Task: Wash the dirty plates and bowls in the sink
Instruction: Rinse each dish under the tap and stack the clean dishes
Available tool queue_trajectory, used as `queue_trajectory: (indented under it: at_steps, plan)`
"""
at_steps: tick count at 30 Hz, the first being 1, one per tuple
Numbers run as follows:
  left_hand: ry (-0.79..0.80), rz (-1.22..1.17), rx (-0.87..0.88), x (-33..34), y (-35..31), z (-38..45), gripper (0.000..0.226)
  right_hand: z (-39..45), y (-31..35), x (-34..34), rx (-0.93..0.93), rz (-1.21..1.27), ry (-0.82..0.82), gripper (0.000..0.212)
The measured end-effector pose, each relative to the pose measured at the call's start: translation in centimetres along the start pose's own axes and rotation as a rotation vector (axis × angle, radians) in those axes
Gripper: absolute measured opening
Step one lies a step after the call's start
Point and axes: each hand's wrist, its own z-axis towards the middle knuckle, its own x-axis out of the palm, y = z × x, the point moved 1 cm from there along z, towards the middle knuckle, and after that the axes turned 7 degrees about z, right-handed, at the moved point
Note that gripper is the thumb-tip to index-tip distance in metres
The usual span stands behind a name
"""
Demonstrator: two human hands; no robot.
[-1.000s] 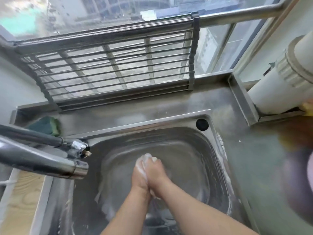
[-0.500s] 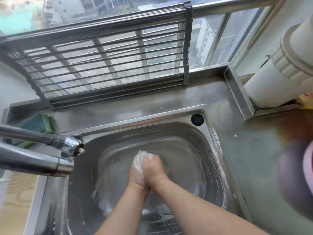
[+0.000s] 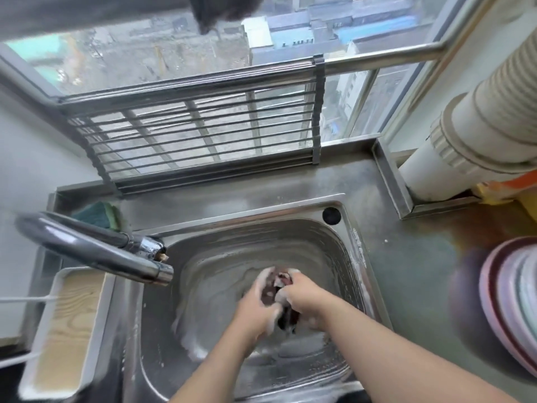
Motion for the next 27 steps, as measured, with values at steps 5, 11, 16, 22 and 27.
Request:
queue_trajectory:
  at_steps: [5,11,16,22,27]
  plan:
    - [-0.085,-0.069,-0.026,-2.5,-1.0,-1.0,0.013,-2.1,0.3,-0.8,-0.025,0.019,0.128,0.017]
    - [-0.073,0.012,-0.077,-5.9,-0.2,-2.1,0.026,-1.7,1.2,-2.1,-0.054,0.082,-0.133,0.044]
    - [-0.008,0.157,0.041,-7.5,-0.2,-2.9,0.024,-2.8,1.4,-1.6,-0.04,0.274,-0.093,0.035]
    - [-0.151,0.814,0.374,-10.7,-2.6,-5.3,0.026,-4.9,2.7,-2.9,-0.321,-0.343,-0.19,0.017]
    - [0.107,-0.108,0.183,-8.3,-8.6,-11.1,0.024,-6.9,3.1,-0.7,-0.329,-0.079,-0.449,0.021]
